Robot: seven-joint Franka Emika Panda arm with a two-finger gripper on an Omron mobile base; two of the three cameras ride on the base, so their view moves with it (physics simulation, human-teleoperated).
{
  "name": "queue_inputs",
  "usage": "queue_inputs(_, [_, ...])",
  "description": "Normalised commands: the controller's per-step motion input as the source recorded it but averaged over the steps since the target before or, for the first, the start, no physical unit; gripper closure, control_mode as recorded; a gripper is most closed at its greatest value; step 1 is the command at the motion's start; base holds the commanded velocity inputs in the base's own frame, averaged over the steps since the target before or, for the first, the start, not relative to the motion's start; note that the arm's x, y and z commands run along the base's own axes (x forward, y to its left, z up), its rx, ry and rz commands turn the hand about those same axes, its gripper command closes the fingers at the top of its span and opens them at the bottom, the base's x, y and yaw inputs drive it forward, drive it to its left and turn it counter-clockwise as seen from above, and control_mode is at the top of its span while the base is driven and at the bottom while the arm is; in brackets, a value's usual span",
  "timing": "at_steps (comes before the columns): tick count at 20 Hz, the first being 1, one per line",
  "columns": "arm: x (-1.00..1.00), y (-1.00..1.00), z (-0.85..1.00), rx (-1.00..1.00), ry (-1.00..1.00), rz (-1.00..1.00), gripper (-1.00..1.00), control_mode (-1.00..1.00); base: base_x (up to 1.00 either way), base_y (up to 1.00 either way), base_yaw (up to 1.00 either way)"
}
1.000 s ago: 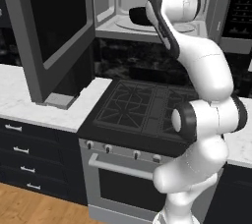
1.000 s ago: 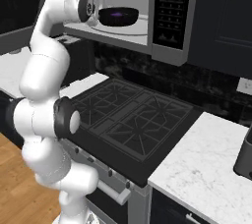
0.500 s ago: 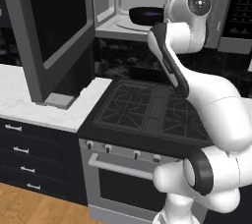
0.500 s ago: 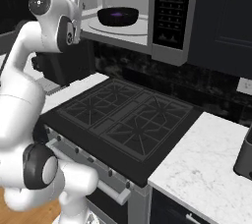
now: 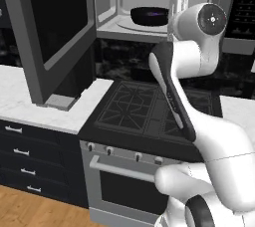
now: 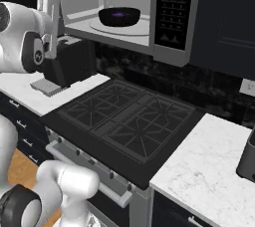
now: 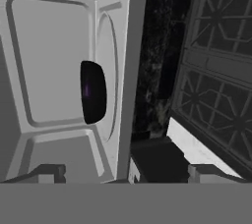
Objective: Pick the eggplant from the sink and place it in the bowl. Then pick the bowl and place it in the microwave. Then close the microwave door and press the start button.
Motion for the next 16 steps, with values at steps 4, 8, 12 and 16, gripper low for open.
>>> queue_inputs(4, [-1.0,0.52,-0.12,0.0,-0.03,-0.01,-1.0,-1.0,0.0,0.0,0.0])
queue_inputs(8, [-1.0,0.66,-0.36,0.0,-0.24,-0.02,-1.0,-1.0,0.0,0.0,0.0])
queue_inputs(12, [-1.0,0.78,-0.37,0.0,-0.15,-0.04,-1.0,-1.0,0.0,0.0,0.0])
queue_inputs(16, [-1.0,0.77,-0.48,0.0,-0.13,-0.06,-1.0,-1.0,0.0,0.0,0.0])
